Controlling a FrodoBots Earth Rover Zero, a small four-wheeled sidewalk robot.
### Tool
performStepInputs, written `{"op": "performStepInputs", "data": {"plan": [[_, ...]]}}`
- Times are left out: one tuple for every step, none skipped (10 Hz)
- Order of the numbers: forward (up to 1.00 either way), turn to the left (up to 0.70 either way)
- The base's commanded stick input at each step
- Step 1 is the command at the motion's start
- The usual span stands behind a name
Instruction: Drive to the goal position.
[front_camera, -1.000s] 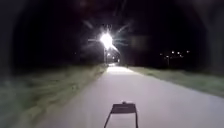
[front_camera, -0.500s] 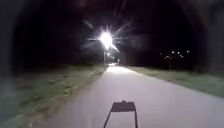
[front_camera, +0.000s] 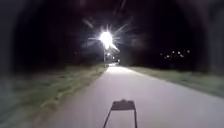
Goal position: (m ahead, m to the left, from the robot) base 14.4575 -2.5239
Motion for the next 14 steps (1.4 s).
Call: {"op": "performStepInputs", "data": {"plan": [[0.7, 0.0], [0.7, 0.0], [0.7, 0.0], [0.7, 0.0], [0.7, 0.0], [0.7, 0.0], [0.7, 0.0], [0.7, 0.0], [0.7, 0.0], [0.7, 0.0], [0.7, 0.0], [0.7, 0.0], [0.7, 0.0], [0.7, 0.0]]}}
